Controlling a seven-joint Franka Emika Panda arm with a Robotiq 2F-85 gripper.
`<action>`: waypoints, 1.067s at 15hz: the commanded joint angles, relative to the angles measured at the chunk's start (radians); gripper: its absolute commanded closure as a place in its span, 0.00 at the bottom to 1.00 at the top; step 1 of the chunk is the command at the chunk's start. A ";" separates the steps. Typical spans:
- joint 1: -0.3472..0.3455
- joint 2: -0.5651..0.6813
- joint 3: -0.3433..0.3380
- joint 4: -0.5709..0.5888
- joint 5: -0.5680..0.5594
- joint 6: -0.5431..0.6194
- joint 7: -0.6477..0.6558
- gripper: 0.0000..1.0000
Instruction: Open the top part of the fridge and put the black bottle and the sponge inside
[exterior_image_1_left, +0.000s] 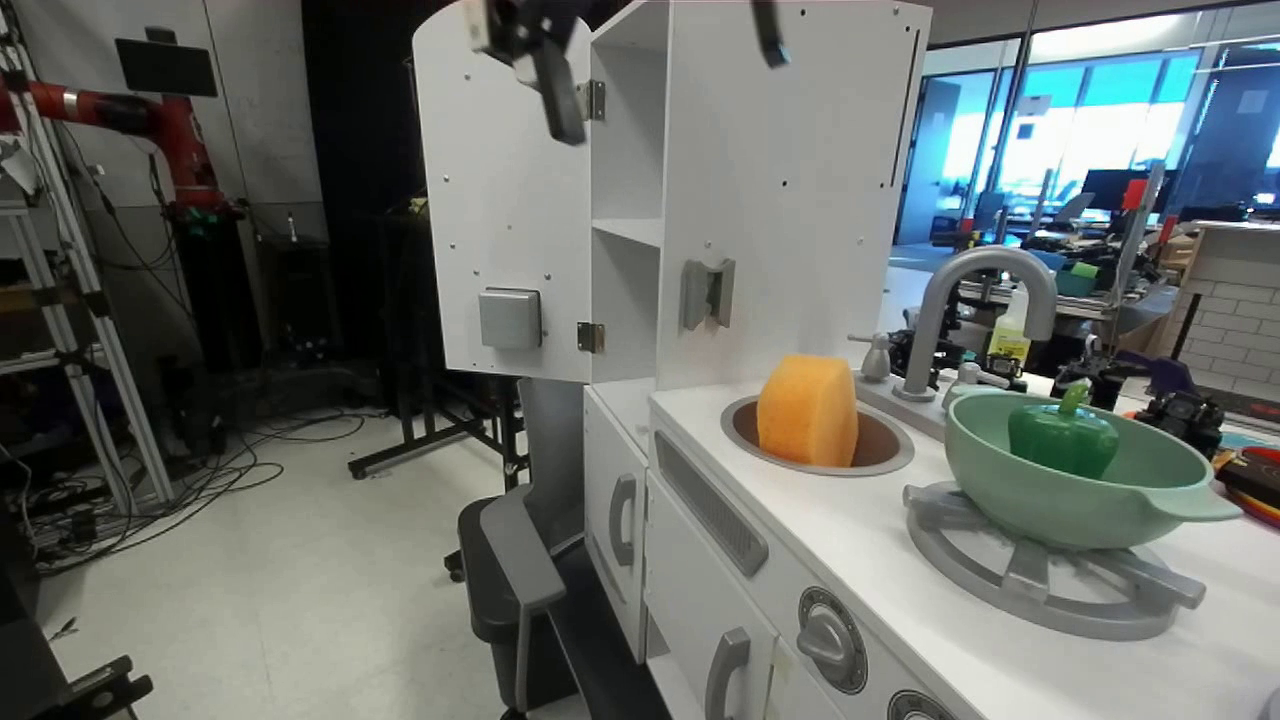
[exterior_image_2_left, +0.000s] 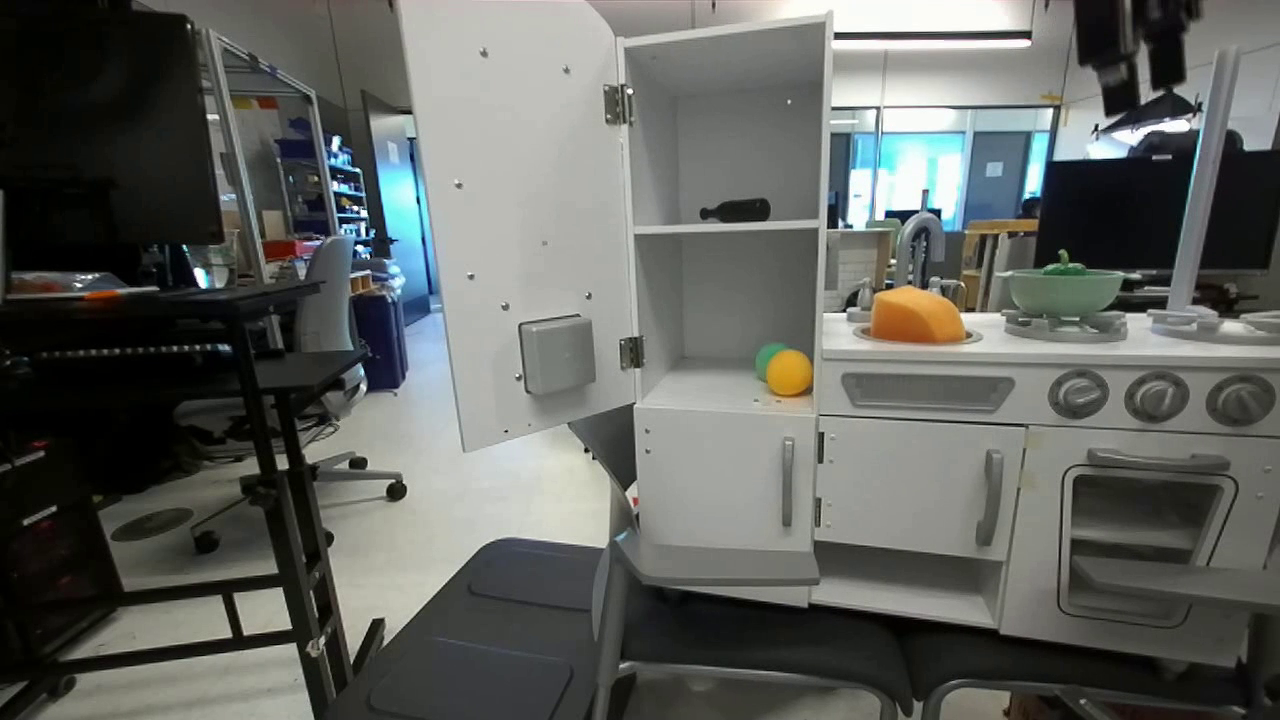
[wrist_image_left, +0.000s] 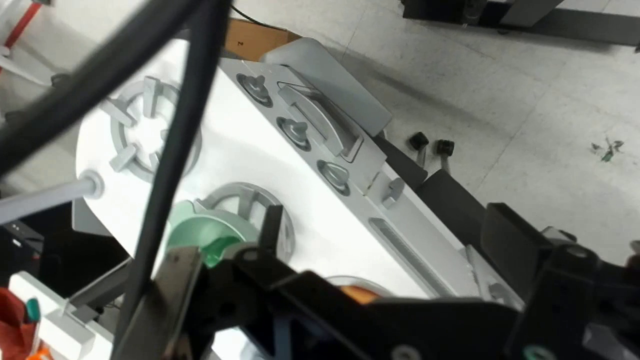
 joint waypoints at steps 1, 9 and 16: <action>-0.068 0.041 -0.055 -0.049 0.056 0.170 0.039 0.00; -0.061 0.295 -0.049 0.089 0.114 0.364 0.188 0.00; -0.035 0.507 -0.041 0.320 0.127 0.391 0.237 0.00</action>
